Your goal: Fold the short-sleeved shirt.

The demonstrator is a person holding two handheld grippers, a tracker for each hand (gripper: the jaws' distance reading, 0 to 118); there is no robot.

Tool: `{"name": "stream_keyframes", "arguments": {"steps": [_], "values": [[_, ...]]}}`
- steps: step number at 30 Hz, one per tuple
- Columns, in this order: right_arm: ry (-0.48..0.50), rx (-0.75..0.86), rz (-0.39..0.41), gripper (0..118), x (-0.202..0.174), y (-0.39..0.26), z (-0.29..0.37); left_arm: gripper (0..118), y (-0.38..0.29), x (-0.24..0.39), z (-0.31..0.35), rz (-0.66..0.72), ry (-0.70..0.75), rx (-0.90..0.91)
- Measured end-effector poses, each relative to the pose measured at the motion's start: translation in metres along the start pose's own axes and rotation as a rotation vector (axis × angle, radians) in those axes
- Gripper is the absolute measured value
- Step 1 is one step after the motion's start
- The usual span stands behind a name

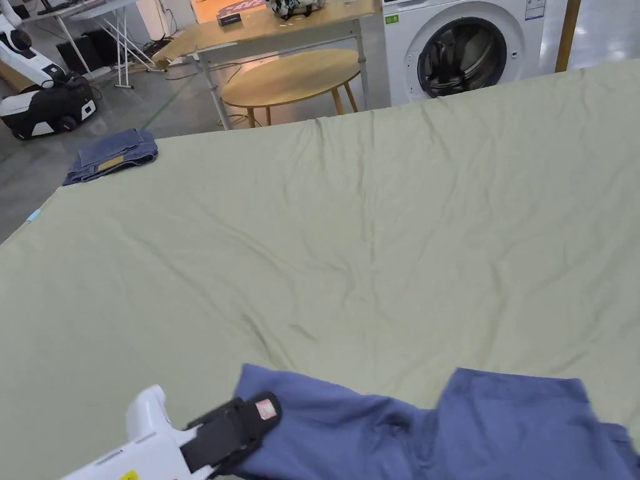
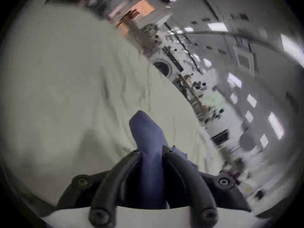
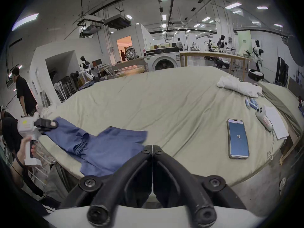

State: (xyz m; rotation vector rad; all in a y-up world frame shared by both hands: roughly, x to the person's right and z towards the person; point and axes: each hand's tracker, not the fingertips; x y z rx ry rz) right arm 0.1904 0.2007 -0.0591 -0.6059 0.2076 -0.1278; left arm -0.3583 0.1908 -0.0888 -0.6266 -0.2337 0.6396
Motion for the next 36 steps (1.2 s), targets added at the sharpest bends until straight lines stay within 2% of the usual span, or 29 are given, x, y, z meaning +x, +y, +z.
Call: {"name": "stream_keyframes", "arguments": {"steps": [3,4,5,7,10,12,13,14,15,16,18,19,20,21,22,23,24,28,30,32,33,34,35,36], "values": [[0.021,0.005,-0.041,0,0.001,-0.001,-0.004,12,0.001,0.053,-0.010,-0.302,0.104,-0.021],[0.027,0.006,-0.049,0,0.000,-0.002,-0.004,12,-0.004,0.067,-0.019,-0.317,0.095,-0.034],[0.025,0.006,-0.052,0,-0.001,-0.002,-0.005,12,-0.014,0.085,-0.036,-0.329,0.009,-0.083],[0.019,0.008,-0.050,0,-0.004,-0.003,-0.002,12,-0.035,0.113,-0.073,-0.382,-0.045,-0.156],[0.016,0.021,-0.042,0,-0.007,-0.005,0.007,12,-0.076,0.149,-0.134,-0.393,-0.078,-0.292],[0.034,0.027,-0.081,0,-0.003,-0.008,0.014,12,-0.096,0.160,-0.163,-0.375,-0.161,-0.364],[0.049,0.027,-0.109,0,0.000,-0.010,0.015,16,-0.100,0.165,-0.168,-0.354,-0.223,-0.384],[0.046,0.026,-0.119,0,0.003,-0.013,0.017,28,-0.102,0.172,-0.173,-0.330,-0.259,-0.381],[0.037,0.025,-0.123,0,0.005,-0.015,0.018,61,-0.102,0.178,-0.178,-0.323,-0.271,-0.385],[0.025,0.021,-0.124,0,0.008,-0.018,0.018,80,-0.098,0.182,-0.175,-0.328,-0.258,-0.384],[0.003,0.009,-0.136,0,0.015,-0.022,0.017,80,-0.093,0.184,-0.173,-0.326,-0.262,-0.367],[0.001,0.006,-0.148,0,0.021,-0.025,0.016,73,-0.088,0.182,-0.170,-0.305,-0.303,-0.339],[0.004,0.006,-0.162,0,0.025,-0.027,0.017,72,-0.083,0.174,-0.171,-0.269,-0.326,-0.355],[0.004,0.006,-0.174,0,0.029,-0.029,0.017,65,-0.083,0.171,-0.172,-0.245,-0.341,-0.378],[0.001,0.004,-0.181,0,0.031,-0.029,0.017,47,-0.085,0.170,-0.174,-0.256,-0.322,-0.375],[-0.003,0.003,-0.186,0,0.032,-0.030,0.017,20,-0.092,0.172,-0.178,-0.275,-0.271,-0.392],[-0.008,0.000,-0.189,0,0.034,-0.030,0.016,0,-0.102,0.174,-0.184,-0.313,-0.215,-0.415],[-0.020,-0.015,-0.184,0,0.029,-0.031,0.011,0,-0.150,0.177,-0.220,-0.405,-0.184,-0.612],[0.000,-0.032,-0.171,0,0.023,-0.030,0.008,0,-0.161,0.176,-0.226,-0.415,-0.194,-0.613],[0.049,-0.066,-0.149,0,0.015,-0.032,0.000,0,-0.151,0.176,-0.220,-0.369,-0.234,-0.586],[0.078,-0.097,-0.136,0,0.010,-0.031,-0.007,5,-0.145,0.171,-0.217,-0.346,-0.284,-0.569],[0.097,-0.134,-0.117,0,0.005,-0.031,-0.017,20,-0.138,0.163,-0.212,-0.315,-0.345,-0.558],[0.115,-0.160,-0.085,0,-0.004,-0.031,-0.029,44,-0.129,0.155,-0.205,-0.276,-0.382,-0.546],[0.141,-0.175,-0.063,0,-0.011,-0.032,-0.041,75,-0.119,0.148,-0.193,-0.245,-0.387,-0.516]]}}
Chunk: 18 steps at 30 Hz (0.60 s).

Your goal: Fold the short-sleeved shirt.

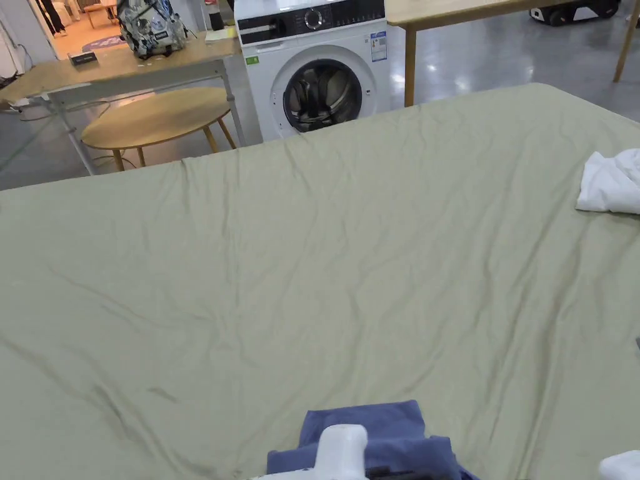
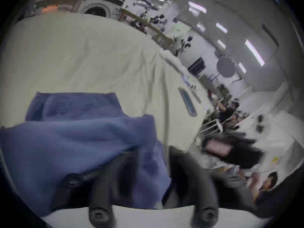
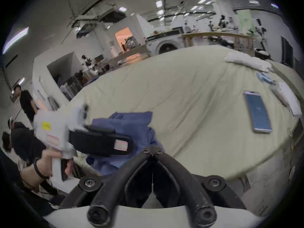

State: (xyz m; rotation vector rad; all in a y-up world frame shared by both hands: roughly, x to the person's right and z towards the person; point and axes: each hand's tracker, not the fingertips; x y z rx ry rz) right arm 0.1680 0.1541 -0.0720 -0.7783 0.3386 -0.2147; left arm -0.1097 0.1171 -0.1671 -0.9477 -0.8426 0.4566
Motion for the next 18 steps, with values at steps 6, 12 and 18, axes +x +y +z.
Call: {"name": "stream_keyframes", "arguments": {"steps": [6,12,18], "values": [[-0.069,-0.185,0.025,0,-0.016,0.014,-0.076,89,-0.010,-0.040,0.100,0.127,0.024,0.219],[-0.086,-0.255,0.050,0,-0.009,0.014,-0.092,89,-0.035,-0.097,0.139,0.369,0.089,0.289],[-0.076,-0.241,0.005,0,-0.007,0.011,-0.087,78,-0.038,-0.101,0.071,0.377,0.026,0.179]]}}
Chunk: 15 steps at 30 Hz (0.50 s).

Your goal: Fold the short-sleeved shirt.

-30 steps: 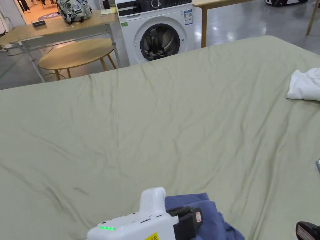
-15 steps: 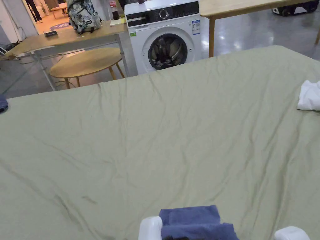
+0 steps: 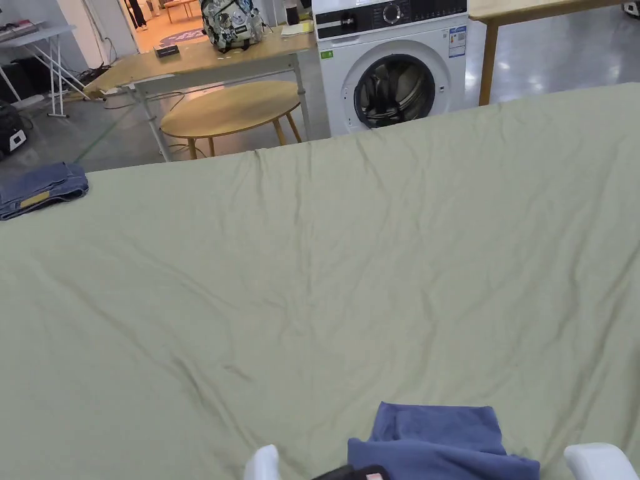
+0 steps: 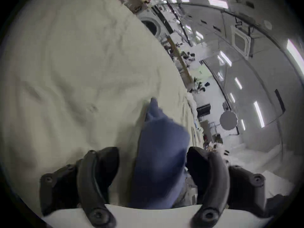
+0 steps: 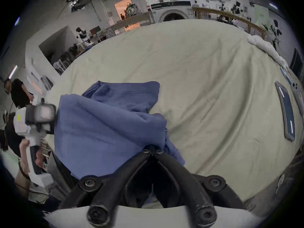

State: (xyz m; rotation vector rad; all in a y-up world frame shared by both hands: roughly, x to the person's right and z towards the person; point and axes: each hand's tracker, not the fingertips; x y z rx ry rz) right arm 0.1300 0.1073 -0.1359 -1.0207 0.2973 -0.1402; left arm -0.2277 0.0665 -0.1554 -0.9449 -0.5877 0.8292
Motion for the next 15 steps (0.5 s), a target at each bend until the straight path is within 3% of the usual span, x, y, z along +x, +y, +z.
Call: {"name": "stream_keyframes", "arguments": {"steps": [1,2,4,8,15], "values": [[-0.002,0.000,-0.008,0,-0.001,0.000,0.002,50,-0.001,0.004,-0.007,-0.023,-0.022,-0.014],[-0.013,-0.003,-0.011,0,-0.002,0.000,0.004,31,-0.003,0.011,-0.013,-0.013,-0.022,-0.005],[-0.017,0.002,-0.007,0,-0.001,-0.001,0.010,28,-0.001,0.016,-0.006,-0.053,0.056,0.035],[0.063,0.082,-0.034,0,-0.004,-0.001,0.033,27,0.013,0.011,0.044,-0.018,0.025,0.108],[0.138,0.126,-0.047,0,-0.003,0.007,0.049,27,0.061,-0.054,0.256,0.072,0.305,0.387]]}}
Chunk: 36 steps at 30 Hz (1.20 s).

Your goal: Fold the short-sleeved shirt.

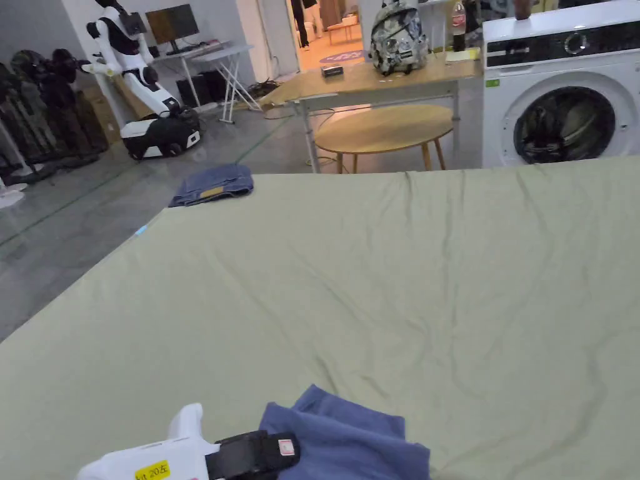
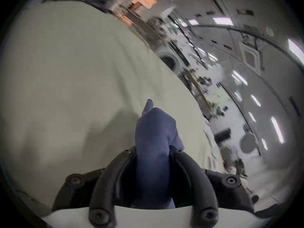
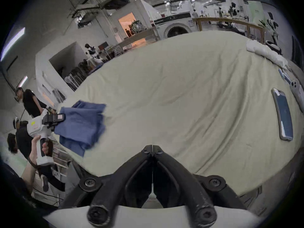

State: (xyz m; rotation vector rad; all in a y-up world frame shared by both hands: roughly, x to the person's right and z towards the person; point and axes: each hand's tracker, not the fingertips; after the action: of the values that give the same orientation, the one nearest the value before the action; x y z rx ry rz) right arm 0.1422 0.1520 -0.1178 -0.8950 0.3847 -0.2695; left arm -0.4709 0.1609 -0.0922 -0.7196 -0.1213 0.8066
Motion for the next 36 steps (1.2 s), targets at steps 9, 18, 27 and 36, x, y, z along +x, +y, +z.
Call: {"name": "stream_keyframes", "arguments": {"steps": [9,18,27,36], "values": [[0.021,-0.025,-0.034,0,0.002,0.005,-0.010,60,0.107,-0.070,0.077,-0.112,0.470,0.039],[-0.089,0.328,0.211,0,-0.035,0.042,0.057,91,0.094,0.083,0.123,-0.524,0.401,0.456],[-0.247,0.622,0.326,0,-0.069,0.096,0.095,89,-0.016,0.210,0.074,-0.863,0.242,0.706],[-0.202,0.810,0.319,0,-0.062,0.068,0.100,0,-0.069,0.236,0.048,-0.854,0.258,0.692]]}}
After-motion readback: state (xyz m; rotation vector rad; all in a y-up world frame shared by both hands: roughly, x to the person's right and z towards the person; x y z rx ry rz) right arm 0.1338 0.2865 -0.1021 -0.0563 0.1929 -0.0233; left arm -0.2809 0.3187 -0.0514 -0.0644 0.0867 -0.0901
